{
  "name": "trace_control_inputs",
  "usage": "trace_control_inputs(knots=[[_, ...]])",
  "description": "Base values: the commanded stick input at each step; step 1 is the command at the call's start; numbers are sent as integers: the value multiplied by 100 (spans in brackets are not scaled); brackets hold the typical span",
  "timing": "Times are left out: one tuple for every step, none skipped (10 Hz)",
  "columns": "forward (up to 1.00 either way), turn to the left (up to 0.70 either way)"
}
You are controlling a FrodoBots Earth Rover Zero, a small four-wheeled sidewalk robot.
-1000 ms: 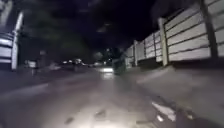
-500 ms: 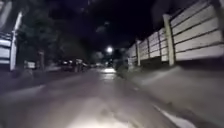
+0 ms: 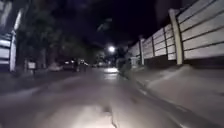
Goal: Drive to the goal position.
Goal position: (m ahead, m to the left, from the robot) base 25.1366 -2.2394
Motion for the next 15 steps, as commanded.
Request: trace_control_inputs(knots=[[70,0],[70,0],[70,0],[70,0],[70,0],[70,0],[70,0],[70,0],[70,0],[70,0],[70,0],[70,0],[70,0],[70,0],[70,0]])
